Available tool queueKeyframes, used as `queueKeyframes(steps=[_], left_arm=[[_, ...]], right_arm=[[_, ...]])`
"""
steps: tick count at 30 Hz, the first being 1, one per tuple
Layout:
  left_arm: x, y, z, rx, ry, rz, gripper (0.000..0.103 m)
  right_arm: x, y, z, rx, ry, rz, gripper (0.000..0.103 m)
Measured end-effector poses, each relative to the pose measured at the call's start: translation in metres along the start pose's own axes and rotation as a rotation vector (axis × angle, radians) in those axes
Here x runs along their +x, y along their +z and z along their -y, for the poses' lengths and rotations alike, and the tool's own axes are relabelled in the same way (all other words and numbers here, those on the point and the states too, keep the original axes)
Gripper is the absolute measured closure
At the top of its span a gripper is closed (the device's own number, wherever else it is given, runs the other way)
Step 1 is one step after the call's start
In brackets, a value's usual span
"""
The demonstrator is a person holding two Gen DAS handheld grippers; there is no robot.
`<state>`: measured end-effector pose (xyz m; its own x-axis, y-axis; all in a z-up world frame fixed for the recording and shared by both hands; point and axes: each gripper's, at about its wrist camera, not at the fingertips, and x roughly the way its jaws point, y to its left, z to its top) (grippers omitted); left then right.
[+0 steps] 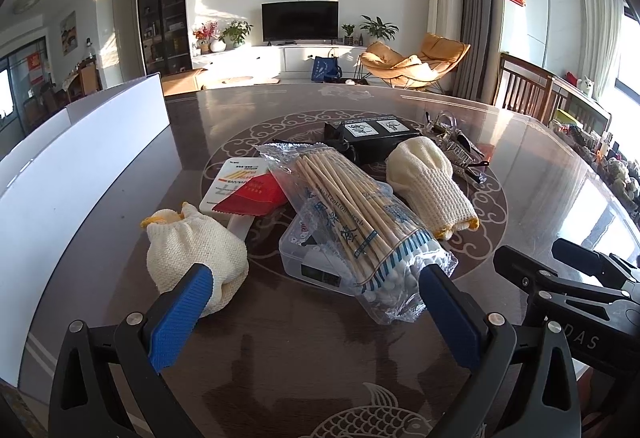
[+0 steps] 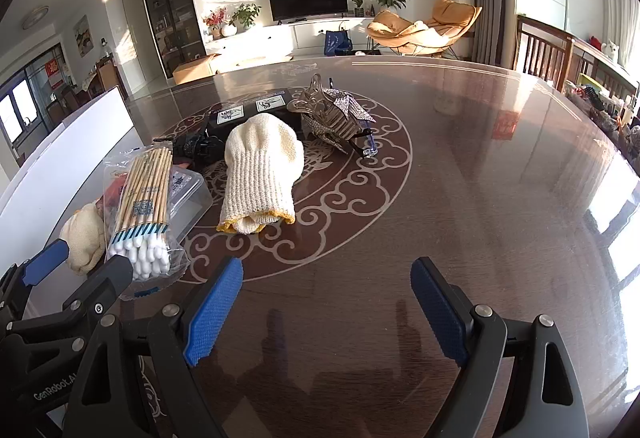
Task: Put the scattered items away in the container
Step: 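Move the right tool toward the cotton swab bag while the left tool approaches the white knit glove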
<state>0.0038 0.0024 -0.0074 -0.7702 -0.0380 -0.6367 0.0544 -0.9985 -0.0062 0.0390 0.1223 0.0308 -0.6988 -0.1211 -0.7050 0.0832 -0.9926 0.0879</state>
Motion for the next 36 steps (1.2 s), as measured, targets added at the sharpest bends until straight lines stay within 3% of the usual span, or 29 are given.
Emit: queueKeyframes(steps=[36], left_arm=[[0.0014, 0.0011, -0.003, -0.005, 0.014, -0.007, 0.0]], right_arm=[[0.0021, 0.0007, 0.0006, -0.003, 0.007, -0.01, 0.016]])
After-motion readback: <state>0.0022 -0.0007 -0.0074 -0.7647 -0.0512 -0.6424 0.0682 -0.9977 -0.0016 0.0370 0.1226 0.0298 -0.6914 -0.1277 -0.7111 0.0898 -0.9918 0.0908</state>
